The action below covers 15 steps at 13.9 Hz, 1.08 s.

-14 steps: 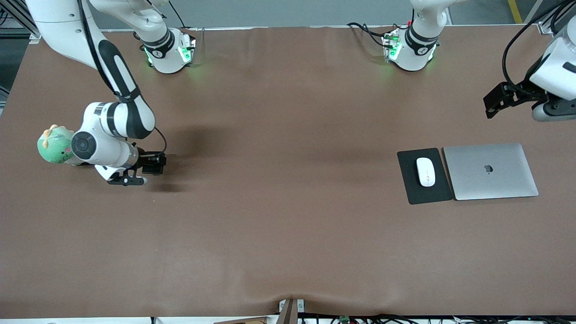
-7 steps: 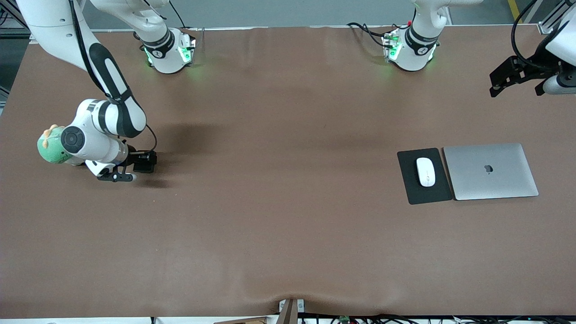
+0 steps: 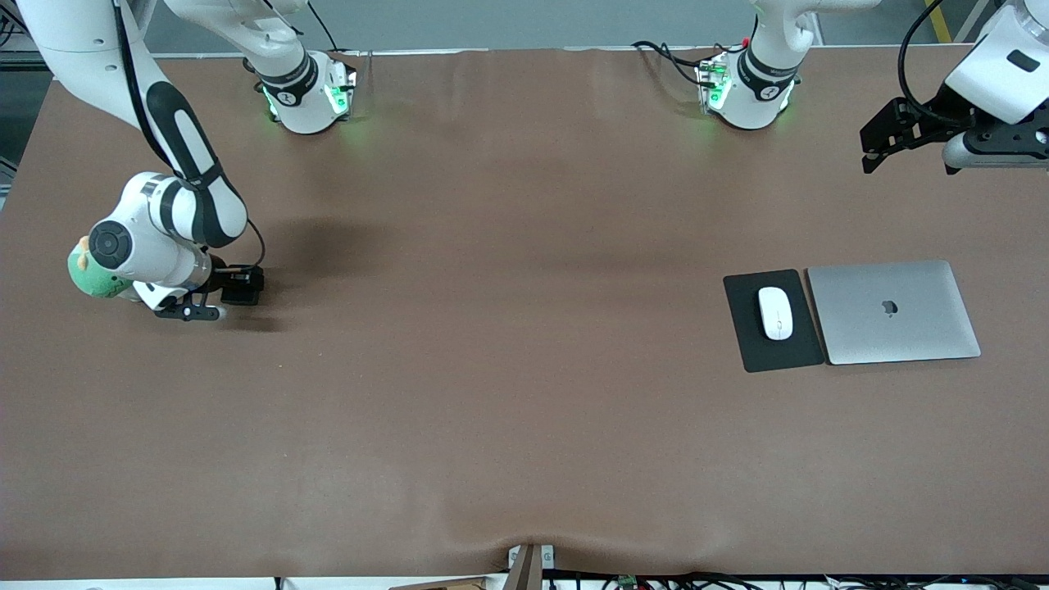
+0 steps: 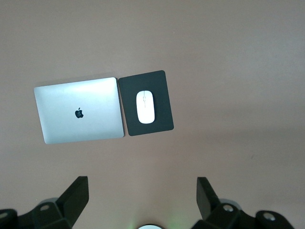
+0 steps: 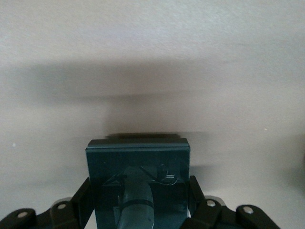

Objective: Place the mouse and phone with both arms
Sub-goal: 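Lower the black phone beside the plush toy and open the right gripper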

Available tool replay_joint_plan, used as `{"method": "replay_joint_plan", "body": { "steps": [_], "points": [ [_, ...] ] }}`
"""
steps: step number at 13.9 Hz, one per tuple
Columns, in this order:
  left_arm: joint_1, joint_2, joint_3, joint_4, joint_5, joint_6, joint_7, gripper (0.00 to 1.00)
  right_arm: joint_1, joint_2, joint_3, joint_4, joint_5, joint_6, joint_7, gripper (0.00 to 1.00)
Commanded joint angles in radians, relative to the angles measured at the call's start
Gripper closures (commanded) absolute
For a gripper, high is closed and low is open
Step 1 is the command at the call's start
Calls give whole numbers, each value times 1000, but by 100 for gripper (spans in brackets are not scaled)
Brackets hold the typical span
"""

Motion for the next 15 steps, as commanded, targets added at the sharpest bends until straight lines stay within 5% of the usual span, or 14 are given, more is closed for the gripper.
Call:
{"method": "replay_joint_plan", "body": {
  "steps": [1, 3, 6, 7, 15],
  "points": [
    [4, 20, 4, 15, -24, 7, 17, 0, -11, -50, -7, -49, -17, 15, -17, 100],
    [6, 22, 3, 18, -24, 28, 17, 0, -11, -43, -7, -48, -17, 23, -17, 100],
    [0, 28, 3, 18, -24, 36, 3, 0, -17, -41, -7, -46, -17, 17, -17, 35],
    [0, 28, 4, 19, -24, 36, 0, 0, -23, -41, -7, -44, -17, 14, -17, 0],
    [3, 37, 4, 18, -24, 37, -3, 0, -25, -52, -11, 47, -19, -115, -123, 0]
  ]
}}
